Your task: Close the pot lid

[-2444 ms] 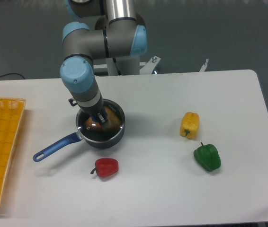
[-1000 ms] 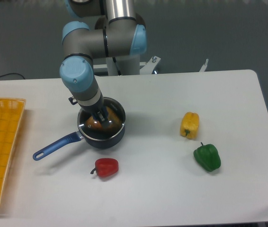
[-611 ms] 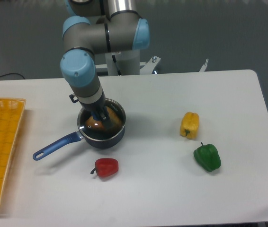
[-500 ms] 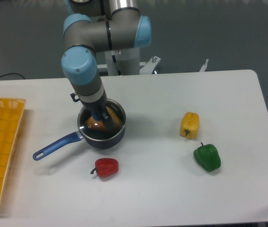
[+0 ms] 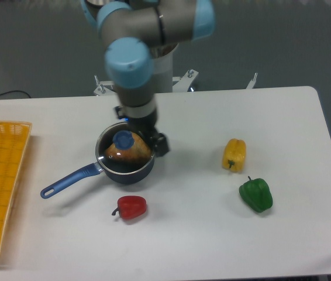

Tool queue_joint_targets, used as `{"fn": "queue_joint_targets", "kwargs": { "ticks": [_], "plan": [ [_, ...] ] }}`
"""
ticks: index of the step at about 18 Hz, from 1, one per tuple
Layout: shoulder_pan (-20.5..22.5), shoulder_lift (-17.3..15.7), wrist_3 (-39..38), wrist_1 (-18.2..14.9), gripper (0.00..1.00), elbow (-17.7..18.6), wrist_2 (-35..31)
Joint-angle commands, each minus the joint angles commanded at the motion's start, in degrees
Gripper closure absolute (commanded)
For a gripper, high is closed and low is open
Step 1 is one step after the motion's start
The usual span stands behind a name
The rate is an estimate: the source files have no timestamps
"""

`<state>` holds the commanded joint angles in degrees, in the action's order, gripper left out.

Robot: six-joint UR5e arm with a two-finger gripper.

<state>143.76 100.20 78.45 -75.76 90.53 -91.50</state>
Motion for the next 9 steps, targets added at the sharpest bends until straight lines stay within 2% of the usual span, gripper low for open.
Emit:
{"fn": "queue_joint_targets", "kwargs": {
  "ticks": [9],
  "plan": [
    [15.66,1.32,24.62,2.90,0.00,-1.32,1.76]
  ]
}}
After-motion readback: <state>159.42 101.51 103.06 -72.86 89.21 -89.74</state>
